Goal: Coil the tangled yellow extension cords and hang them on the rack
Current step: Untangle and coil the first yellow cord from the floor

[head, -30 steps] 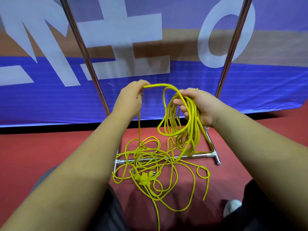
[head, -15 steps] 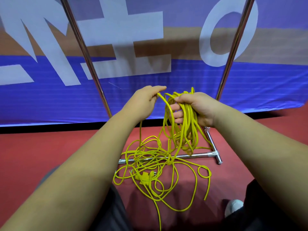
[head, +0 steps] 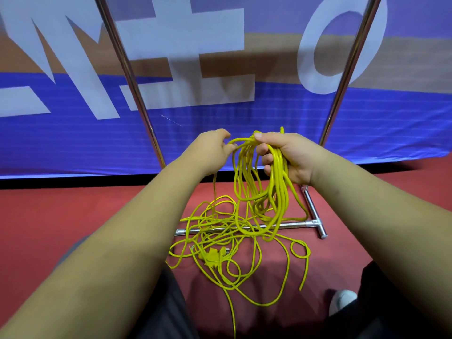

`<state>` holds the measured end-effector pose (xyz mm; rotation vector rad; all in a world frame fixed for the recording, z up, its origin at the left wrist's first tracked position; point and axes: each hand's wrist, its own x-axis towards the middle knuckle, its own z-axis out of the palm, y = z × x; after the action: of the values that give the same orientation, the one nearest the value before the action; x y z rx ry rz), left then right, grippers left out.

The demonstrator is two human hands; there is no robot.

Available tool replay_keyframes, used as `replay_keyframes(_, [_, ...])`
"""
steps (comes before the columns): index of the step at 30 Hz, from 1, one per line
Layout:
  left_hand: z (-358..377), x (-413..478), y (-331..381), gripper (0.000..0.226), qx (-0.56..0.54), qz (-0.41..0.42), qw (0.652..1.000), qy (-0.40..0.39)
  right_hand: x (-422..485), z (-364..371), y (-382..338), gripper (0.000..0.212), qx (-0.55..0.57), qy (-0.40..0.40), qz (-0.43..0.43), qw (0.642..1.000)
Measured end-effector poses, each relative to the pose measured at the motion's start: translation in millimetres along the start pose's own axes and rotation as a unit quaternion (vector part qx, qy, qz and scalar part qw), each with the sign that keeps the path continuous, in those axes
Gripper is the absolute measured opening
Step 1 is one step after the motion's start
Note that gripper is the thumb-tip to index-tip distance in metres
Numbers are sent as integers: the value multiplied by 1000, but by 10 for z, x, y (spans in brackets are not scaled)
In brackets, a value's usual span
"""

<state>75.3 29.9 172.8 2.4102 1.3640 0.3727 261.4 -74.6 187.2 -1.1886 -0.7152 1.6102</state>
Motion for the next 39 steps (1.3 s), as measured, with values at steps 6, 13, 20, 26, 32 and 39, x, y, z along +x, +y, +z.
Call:
replay_keyframes(6, [-84,-383,322,37,9,2,984,-177,47,-76,-29,20,52,51,-4,997])
replay_keyframes(13, [120,-639,663,66,50,8,970,-237,108,-102,1,31,87,131,-20,987])
replay_keyframes(20, [301,-654,710,39,43,48,984,-168,144,-197,8,33,116,177,-34,977])
replay_keyframes(26, [107,-597,677,38,0,56,987,-150,144,-224,27,44,107,152,-55,981])
replay_keyframes(32, [126,-586,733,30,26,75,994,-79,132,-122,62,12,95,94,-36,990])
replay_keyframes(39, [70,-507,695,37,-108,35,993,41,144,-84,16,22,94,46,0,995])
